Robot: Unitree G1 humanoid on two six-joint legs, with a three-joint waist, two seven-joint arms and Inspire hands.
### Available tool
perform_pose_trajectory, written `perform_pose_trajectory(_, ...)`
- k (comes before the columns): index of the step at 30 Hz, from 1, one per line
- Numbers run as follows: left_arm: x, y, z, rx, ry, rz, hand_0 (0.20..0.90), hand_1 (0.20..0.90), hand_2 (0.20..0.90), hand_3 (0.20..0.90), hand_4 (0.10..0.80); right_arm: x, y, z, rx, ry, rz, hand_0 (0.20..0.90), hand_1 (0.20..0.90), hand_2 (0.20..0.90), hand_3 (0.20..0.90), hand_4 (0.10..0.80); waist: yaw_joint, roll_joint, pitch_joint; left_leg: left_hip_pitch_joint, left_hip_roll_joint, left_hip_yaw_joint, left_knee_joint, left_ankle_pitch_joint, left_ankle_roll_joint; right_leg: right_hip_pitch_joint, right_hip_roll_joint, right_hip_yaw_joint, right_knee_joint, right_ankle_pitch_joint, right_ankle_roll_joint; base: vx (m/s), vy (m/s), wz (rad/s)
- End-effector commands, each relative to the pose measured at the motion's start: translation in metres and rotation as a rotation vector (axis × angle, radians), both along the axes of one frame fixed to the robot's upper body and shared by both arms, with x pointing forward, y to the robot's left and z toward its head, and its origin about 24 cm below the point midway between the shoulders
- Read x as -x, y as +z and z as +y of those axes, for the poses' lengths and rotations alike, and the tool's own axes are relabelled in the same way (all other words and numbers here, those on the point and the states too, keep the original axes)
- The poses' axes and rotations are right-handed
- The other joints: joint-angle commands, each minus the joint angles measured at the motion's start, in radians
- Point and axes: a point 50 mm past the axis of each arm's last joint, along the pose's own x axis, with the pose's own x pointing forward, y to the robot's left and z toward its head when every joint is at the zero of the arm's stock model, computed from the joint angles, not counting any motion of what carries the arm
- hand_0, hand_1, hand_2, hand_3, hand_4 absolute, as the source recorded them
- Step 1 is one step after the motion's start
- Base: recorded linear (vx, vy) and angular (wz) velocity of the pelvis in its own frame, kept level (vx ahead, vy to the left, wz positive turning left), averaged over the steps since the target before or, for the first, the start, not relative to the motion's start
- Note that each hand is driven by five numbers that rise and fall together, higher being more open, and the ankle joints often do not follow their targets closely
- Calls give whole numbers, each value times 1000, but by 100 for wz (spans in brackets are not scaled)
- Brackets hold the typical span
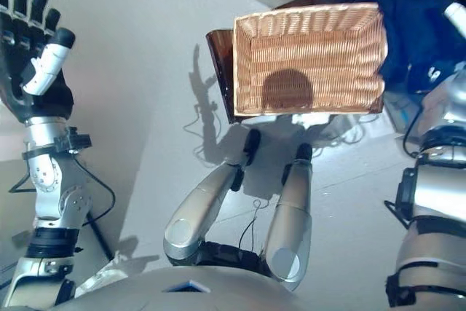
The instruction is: Pick up the clothes and place them into the washing machine
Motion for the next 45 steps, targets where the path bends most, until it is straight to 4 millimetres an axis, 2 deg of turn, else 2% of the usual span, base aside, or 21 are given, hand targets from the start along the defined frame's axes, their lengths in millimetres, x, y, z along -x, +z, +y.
perform_pose_trajectory(1,5,8,19,42,114,-104,900,900,900,900,800,27,-34,-3,88,-3,-38,900,900,900,900,800,-4,-12,-204,-63,34,-42,11,-23,-76,87,78,-85,-154,-2,-75,78,-24,9)
perform_pose_trajectory(5,4,1,15,57,109,-79,900,900,900,900,800,37,-112,38,-113,67,75,900,900,900,900,800,13,-49,-231,9,38,-79,-26,-24,-70,179,65,-119,-209,0,-64,123,-18,18)
perform_pose_trajectory(8,4,-4,13,59,107,-58,900,900,900,900,800,50,-153,63,-237,94,133,900,900,900,900,800,22,-70,-247,65,40,-108,-61,-21,-67,250,54,-147,-254,6,-57,150,-3,24)
perform_pose_trajectory(12,4,-10,12,64,112,-33,900,900,900,900,800,73,-194,87,-356,101,228,900,900,900,900,800,30,-95,-276,144,50,-146,-118,-6,-61,347,36,-189,-331,24,-42,139,7,27)
perform_pose_trajectory(13,4,-10,12,64,112,-33,900,900,900,900,800,73,-194,86,-356,101,228,900,900,900,900,800,30,-94,-276,145,51,-147,-120,-5,-61,348,37,-189,-334,26,-42,151,22,32)
perform_pose_trajectory(14,4,-13,11,66,111,-20,900,900,900,900,800,87,-211,93,-409,80,261,900,900,900,900,800,32,-107,-294,177,53,-158,-142,-1,-58,383,32,-207,-362,30,-37,109,14,19)
perform_pose_trajectory(15,4,-13,11,65,110,-19,900,900,900,900,800,88,-211,93,-410,80,262,900,900,900,900,800,31,-107,-294,180,53,-160,-144,0,-58,387,32,-209,-366,31,-37,222,35,26)
perform_pose_trajectory(16,5,-16,12,62,114,-5,900,900,900,900,800,101,-225,99,-454,71,297,900,900,900,900,800,32,-120,-317,212,55,-169,-169,0,-55,430,26,-226,-400,37,-30,119,22,24)
perform_pose_trajectory(17,5,-16,12,61,114,-3,900,900,900,900,800,101,-225,99,-455,71,298,900,900,900,900,800,31,-120,-317,217,55,-171,-172,1,-54,436,26,-228,-405,39,-29,239,35,36)
perform_pose_trajectory(18,7,-22,13,61,116,22,900,900,900,900,800,119,-239,101,-493,46,343,900,900,900,900,800,29,-131,-340,257,56,-180,-199,0,-49,479,22,-240,-440,49,-22,174,31,28)
perform_pose_trajectory(21,12,-32,14,65,126,67,900,900,900,900,800,146,-259,109,-545,28,420,900,900,900,900,800,25,-145,-373,314,58,-184,-242,1,-44,541,18,-250,-496,69,-9,180,46,17)
perform_pose_trajectory(28,21,-48,19,86,155,127,900,900,900,900,800,209,-294,130,-655,-2,568,900,900,900,900,800,-4,-172,-440,407,70,-174,-312,0,-35,640,1,-242,-585,119,22,115,55,2)
perform_pose_trajectory(31,23,-53,16,96,144,144,900,900,900,900,800,238,-306,139,-683,-13,674,900,900,900,900,800,-16,-173,-462,438,67,-171,-334,-3,-31,671,-17,-243,-613,144,40,60,80,-1)
perform_pose_trajectory(34,24,-55,14,112,138,139,900,900,900,900,800,259,-312,142,-725,-68,721,900,900,900,900,800,-30,-168,-476,452,63,-165,-345,-5,-28,680,-34,-232,-625,166,54,24,94,-8)
perform_pose_trajectory(37,25,-58,13,124,139,146,900,900,900,900,800,268,-315,148,-735,-55,757,900,900,900,900,800,-38,-164,-479,467,56,-160,-347,-12,-19,678,-48,-222,-611,178,64,-5,90,-11)
perform_pose_trajectory(40,24,-64,10,124,120,178,900,900,900,900,800,270,-315,145,-715,-62,795,900,900,900,900,800,-40,-159,-481,487,48,-158,-350,-20,-6,678,-57,-213,-585,182,72,15,86,-5)
perform_pose_trajectory(43,23,-65,5,114,82,190,900,900,900,900,800,263,-314,142,-700,-52,792,900,900,900,900,800,-39,-153,-478,502,42,-156,-350,-25,6,666,-63,-199,-537,189,77,10,90,-3)
perform_pose_trajectory(45,23,-66,7,123,90,201,900,900,900,900,800,249,-311,143,-680,-31,758,900,900,900,900,800,-35,-146,-472,508,47,-144,-350,-25,12,648,-60,-193,-504,196,79,-28,36,-13)
